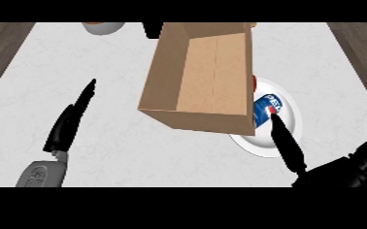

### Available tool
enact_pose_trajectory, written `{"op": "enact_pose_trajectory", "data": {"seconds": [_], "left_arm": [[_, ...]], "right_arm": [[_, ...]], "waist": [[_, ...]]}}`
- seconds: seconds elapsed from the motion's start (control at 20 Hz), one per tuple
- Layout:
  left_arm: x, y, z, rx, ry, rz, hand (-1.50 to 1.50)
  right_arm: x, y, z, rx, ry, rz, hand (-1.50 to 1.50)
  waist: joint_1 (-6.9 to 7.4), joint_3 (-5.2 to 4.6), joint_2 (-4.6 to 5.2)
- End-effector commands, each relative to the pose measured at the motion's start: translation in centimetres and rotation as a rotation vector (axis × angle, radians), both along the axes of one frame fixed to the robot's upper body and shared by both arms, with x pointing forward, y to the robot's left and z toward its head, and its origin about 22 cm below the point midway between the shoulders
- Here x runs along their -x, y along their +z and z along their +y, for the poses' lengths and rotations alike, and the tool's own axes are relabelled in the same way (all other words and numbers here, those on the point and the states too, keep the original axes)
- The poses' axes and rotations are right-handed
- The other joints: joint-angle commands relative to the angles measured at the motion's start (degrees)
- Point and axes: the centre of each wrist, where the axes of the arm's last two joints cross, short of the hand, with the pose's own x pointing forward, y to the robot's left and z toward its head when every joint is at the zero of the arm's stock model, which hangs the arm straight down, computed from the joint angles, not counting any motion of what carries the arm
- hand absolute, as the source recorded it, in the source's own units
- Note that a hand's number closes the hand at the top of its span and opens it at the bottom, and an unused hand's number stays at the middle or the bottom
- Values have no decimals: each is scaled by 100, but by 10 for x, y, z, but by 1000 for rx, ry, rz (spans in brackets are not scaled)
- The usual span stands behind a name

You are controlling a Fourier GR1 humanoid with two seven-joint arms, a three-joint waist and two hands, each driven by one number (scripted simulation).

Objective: Pick the bell pepper from the plate and place it in the cardboard box

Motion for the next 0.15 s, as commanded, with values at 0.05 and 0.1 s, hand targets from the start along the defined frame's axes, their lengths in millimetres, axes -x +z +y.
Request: {"op": "enact_pose_trajectory", "data": {"seconds": [0.05,0.1], "left_arm": [[-1,4,-3,-5,9,-3,0],[3,3,4,-3,18,-9,0]], "right_arm": [[36,-16,6,-242,-29,-50,-150],[37,-13,5,-248,-36,-64,-150]], "waist": [[-65,-4,10],[-28,-7,10]]}}
